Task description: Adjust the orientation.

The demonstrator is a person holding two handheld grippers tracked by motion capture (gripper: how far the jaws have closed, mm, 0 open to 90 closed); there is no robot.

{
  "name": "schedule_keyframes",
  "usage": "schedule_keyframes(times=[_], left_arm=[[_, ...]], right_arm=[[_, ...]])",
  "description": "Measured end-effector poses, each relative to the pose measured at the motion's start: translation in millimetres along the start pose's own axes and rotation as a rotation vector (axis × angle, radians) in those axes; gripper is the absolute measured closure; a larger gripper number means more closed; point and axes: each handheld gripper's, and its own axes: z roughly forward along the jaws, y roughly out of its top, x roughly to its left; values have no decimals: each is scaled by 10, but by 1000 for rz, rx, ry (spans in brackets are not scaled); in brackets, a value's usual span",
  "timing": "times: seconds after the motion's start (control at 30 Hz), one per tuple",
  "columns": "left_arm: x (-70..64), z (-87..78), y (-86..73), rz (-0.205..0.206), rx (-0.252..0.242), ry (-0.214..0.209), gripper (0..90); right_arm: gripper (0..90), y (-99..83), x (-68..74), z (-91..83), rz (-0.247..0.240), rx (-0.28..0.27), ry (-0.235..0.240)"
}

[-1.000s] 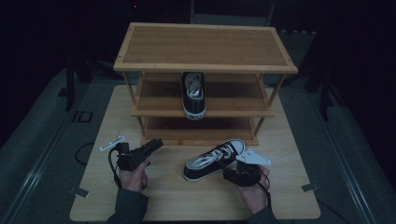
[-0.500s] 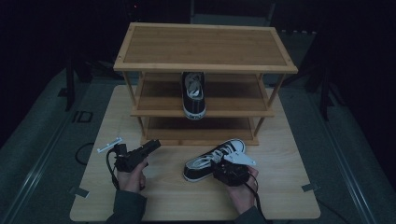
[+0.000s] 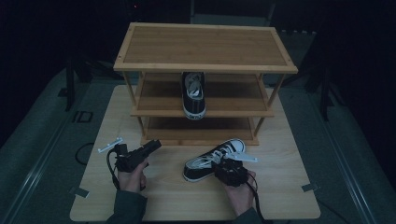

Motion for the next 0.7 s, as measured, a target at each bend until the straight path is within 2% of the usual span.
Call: schedule_keyframes(times=[0.03, 0.13, 0.17, 0.2, 0.27, 0.4, 0.57, 0.7], left_arm=[[-1, 0, 0, 2, 0, 0, 559], [-2, 4, -1, 4, 2, -1, 559], [-2, 4, -1, 4, 2, -1, 559], [1, 5, -1, 9, 3, 0, 559], [1, 3, 0, 1, 1, -1, 559], [5, -3, 3, -4, -3, -2, 559], [3, -3, 2, -5, -4, -1, 559], [8, 5, -4, -3, -1, 1, 559]], right_arm=[[639, -1, -10, -6, 25, 8, 12], [707, 0, -31, -5, 59, 20, 42], [707, 0, -31, -5, 59, 20, 42], [762, 3, -32, -5, 56, 27, 46], [791, 7, -37, -21, 59, 24, 52], [835, 20, -64, -86, 47, 23, 74], [856, 33, -111, -205, 16, 19, 67], [859, 39, -216, -301, -13, 22, 61]])
